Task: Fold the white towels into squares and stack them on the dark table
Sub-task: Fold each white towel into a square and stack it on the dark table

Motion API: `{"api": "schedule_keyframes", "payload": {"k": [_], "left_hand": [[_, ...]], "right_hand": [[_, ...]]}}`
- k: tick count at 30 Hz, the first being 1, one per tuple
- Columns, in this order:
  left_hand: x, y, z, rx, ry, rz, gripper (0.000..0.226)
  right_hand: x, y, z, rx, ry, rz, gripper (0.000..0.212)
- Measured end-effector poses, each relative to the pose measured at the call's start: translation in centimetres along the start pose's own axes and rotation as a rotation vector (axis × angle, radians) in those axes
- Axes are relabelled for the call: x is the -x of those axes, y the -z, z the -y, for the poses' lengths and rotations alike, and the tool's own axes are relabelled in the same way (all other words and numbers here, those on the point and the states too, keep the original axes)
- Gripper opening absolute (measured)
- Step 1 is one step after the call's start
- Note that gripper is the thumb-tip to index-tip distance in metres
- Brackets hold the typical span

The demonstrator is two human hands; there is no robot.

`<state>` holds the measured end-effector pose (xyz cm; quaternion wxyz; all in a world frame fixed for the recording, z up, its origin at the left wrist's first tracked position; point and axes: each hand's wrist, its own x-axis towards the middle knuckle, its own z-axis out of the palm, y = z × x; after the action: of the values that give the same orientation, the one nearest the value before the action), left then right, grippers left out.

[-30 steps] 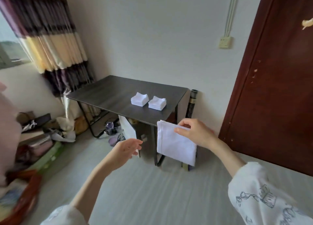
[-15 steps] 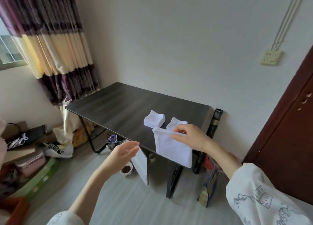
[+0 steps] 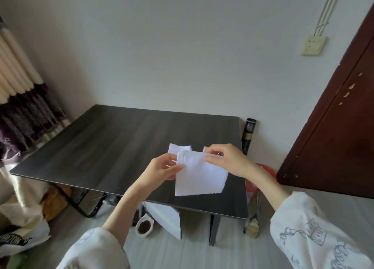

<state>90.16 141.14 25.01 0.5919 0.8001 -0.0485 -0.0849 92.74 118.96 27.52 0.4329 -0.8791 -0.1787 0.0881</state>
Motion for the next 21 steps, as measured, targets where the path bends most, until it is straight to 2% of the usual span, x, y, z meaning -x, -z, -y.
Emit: {"api": "schedule_keyframes", "payload": {"k": [6,9,16,21], "left_hand": [[-9.7,-0.7,2.4,-0.026,0.025,0.092,0.013],[-15.1,-2.3,3.5,-0.043,0.064,0.13,0.019],[-26.6,-6.2,6.9,-0.002,0.201,0.205,0.017],[-31.1,-8.7,10.7,-0.05,0.303,0.167,0.014]], "right_hand": [[-6.3,1.2,-5.6,0.024,-0.127,-0.107,0.008],[-10.1,2.7,-9.3,0.05,-0.173,-0.124,0.009],[-17.7,5.4,-17.6,0.085,-0.296,-0.096,0.011],[-21.1,5.1,-22.3,0.092,-0.409,-0.037,0.016]]}}
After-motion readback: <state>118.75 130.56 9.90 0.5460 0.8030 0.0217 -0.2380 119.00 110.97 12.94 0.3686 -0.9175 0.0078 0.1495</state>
